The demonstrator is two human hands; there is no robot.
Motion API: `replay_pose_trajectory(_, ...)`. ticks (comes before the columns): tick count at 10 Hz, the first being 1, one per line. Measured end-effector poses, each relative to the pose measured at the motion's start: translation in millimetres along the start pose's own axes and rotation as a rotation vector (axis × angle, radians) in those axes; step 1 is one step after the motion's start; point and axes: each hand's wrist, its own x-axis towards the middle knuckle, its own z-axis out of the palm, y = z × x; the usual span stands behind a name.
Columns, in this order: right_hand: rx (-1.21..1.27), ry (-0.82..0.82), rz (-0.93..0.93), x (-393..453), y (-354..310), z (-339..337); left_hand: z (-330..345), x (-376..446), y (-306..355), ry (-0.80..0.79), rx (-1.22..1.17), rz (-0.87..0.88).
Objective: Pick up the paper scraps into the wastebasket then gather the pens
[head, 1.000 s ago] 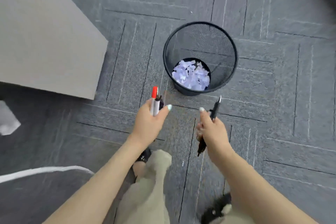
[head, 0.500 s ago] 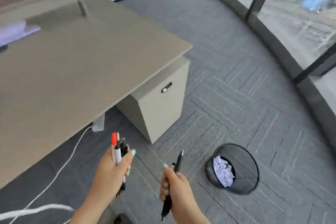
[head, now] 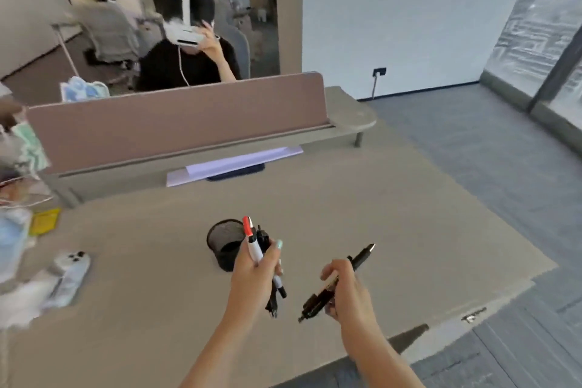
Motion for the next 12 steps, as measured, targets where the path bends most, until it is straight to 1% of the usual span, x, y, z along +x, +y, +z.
replay_pose_trajectory(1, -0.097, -0.155, -0.047, 17.4, -13.6, 47.7, -31.2, 30.4, 0.1, 0.163, -0.016, -0.006)
replay_pose_trajectory(2, -0.138, -0.291, -0.133, 39.5, -20.4, 90.9, -48.3, 58.2, -7.2, 0.347, -0.022, -0.003)
replay_pose_trajectory(3, -0.236, -0.351, -0.266, 63.4, -24.1, 117.6, -50.6, 86.0, -18.2, 0.412, 0.005, 0.01)
replay_pose_trajectory(4, -0.279, -0.402, -0.333, 93.3, -25.4, 131.2, -43.2, 112.8, -22.6, 0.435, -0.008, -0.007)
replay_pose_trajectory(5, -0.413, -0.389, -0.396, 129.2, -27.8, 142.7, -37.3, 141.4, -41.9, 0.432, -0.015, 0.009)
replay_pose_trajectory(6, -0.688, -0.452, -0.379, 162.7, -23.1, 155.7, -37.6, 162.2, -65.2, 0.438, -0.012, -0.065)
replay_pose_trajectory(7, -0.939, -0.567, -0.326, 180.9, -12.9, 164.8, -36.0, 173.3, -87.6, 0.426, 0.011, -0.107)
replay_pose_trajectory(8, -0.984, -0.585, -0.355, 189.6, -8.8, 169.8, -30.9, 178.9, -106.2, 0.374, 0.25, -0.162)
replay_pose_trajectory(9, -0.982, -0.585, -0.349, 191.9, -8.4, 174.6, -29.3, 178.2, -115.0, 0.425, 0.48, -0.254)
replay_pose_trajectory(10, -1.003, -0.543, -0.278, 188.5, -10.5, 174.1, -32.1, 177.7, -117.0, 0.361, 0.512, -0.309)
replay_pose_trajectory(11, -0.99, -0.521, -0.239, 185.6, -12.3, 158.1, -38.5, 172.8, -115.8, 0.256, 0.489, -0.385)
replay_pose_trajectory(12, -0.852, -0.379, -0.191, 178.3, -16.2, 120.7, -50.5, 150.5, -101.6, 0.272, 0.472, -0.436)
